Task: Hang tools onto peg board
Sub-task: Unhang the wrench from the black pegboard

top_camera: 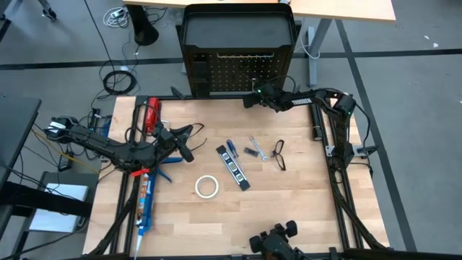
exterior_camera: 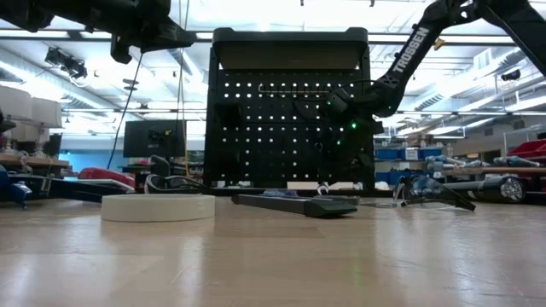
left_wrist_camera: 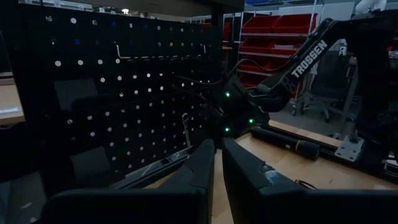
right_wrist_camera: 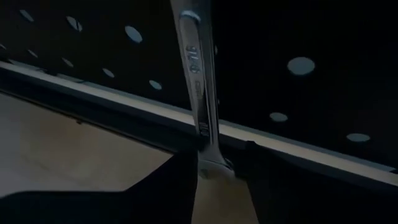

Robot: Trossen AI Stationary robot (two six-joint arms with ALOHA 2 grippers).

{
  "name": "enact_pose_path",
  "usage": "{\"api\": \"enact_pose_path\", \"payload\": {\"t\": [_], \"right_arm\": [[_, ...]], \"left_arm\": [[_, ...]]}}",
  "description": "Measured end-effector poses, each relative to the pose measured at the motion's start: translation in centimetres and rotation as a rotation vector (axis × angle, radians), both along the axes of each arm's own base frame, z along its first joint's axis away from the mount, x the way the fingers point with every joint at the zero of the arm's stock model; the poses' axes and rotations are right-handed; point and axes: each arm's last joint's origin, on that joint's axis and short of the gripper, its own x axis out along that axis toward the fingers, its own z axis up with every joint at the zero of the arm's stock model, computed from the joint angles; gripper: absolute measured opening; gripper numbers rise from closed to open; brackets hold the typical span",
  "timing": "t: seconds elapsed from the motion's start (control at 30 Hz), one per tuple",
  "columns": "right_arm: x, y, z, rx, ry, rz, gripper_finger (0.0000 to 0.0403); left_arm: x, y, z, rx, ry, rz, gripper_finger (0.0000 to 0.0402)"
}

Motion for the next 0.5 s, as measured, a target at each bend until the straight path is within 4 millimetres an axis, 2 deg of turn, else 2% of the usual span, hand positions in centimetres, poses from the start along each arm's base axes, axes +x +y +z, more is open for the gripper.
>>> {"api": "enact_pose_path", "payload": {"t": [0.13, 0.23, 0.37, 0.5], "right_arm": [[0.1, -0.1, 0.1, -0.005, -0.013, 0.013, 0.0131], [0.3, -0.3, -0.7, 0.015, 0.005, 0.009, 0.013], [1.0, -0.9, -0.6, 0.012, 0.006, -0.008, 0.013], [1.5, -0.8, -0.6, 0.022, 0.033, -0.017, 0.013]], "left_arm": [[0.0, 0.0, 0.0, 0.0, 0.0, 0.0, 0.0037], [0.0, 0.0, 0.0, 0.0, -0.001, 0.0, 0.0037], [0.0, 0.0, 0.0, 0.0, -0.001, -0.004, 0.0037], [0.0, -0.1, 0.1, 0.002, -0.005, -0.01, 0.0037]]}}
